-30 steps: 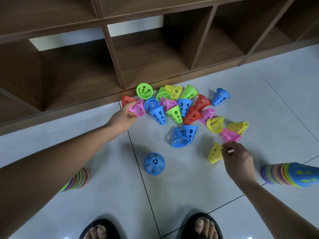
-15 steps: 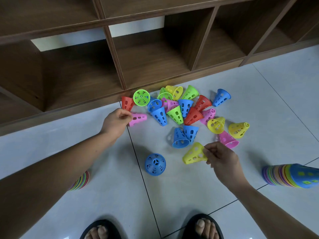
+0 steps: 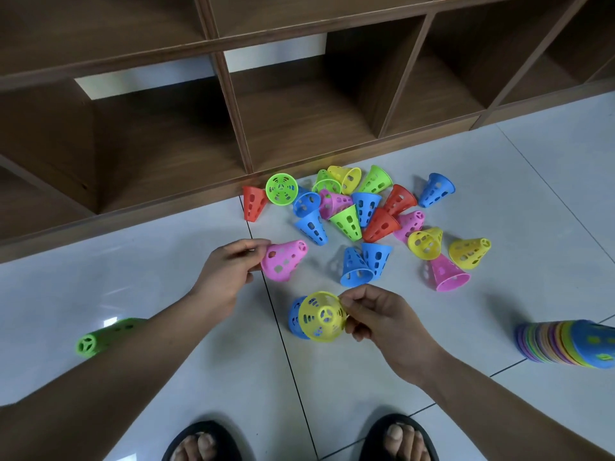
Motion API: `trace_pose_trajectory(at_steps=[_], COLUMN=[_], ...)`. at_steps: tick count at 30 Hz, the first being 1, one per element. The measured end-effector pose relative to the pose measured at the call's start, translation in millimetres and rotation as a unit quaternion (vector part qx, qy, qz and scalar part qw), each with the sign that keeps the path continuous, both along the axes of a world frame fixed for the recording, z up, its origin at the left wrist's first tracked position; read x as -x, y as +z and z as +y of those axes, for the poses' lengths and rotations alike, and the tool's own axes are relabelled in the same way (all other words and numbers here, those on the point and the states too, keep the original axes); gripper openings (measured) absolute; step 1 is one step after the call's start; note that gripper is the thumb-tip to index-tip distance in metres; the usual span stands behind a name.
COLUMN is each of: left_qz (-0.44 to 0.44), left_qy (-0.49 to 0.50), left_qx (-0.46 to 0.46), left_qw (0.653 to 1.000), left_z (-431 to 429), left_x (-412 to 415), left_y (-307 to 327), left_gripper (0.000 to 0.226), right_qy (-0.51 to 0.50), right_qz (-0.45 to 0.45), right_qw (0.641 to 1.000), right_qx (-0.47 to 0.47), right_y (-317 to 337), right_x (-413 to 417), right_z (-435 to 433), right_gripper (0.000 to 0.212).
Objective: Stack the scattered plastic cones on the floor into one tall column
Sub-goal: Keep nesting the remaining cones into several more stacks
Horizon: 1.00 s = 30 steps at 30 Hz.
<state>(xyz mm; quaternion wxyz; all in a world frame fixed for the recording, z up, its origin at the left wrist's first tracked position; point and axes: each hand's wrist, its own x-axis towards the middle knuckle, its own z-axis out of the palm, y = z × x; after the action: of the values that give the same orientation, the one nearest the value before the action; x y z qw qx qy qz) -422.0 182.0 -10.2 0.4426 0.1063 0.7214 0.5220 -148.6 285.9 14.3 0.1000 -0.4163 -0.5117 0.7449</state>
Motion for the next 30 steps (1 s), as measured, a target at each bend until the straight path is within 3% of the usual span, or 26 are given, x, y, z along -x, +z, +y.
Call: trace_pose_trajectory(at_steps=[5, 8, 14, 21, 30], left_qz=[-0.039, -0.045, 0.064, 0.188, 0.297], left_qy=[-0.045, -0.071, -0.151, -0.198, -0.215], left_qx=[-0.036, -0.073, -0.076, -0.014, 0.053], left_qw=[0.998, 0.994, 0.983, 0.962, 0.929], left_z=[-6, -9, -18, -24, 14], left_x=[-19, -29, -53, -59, -5], left_y=[12, 13, 9, -14, -27], left_gripper=[0.035, 0.035, 0.041, 0.026, 0.017], right_qy=[0.02, 0.028, -0.011, -0.037, -0.055], right_qz=[-0.057, -0.098, -0.145, -0.127, -0.139], right_qw=[0.998, 0.994, 0.988, 0.988, 0.986], right_qx=[-0.025, -0.036, -0.053, -0.077, -0.077], right_y=[-11, -17, -26, -32, -33], right_x=[14, 18, 11, 12, 6], right_z=[-6, -4, 8, 26, 33], right_gripper=[0.006, 0.005, 0.023, 0.052, 0.031])
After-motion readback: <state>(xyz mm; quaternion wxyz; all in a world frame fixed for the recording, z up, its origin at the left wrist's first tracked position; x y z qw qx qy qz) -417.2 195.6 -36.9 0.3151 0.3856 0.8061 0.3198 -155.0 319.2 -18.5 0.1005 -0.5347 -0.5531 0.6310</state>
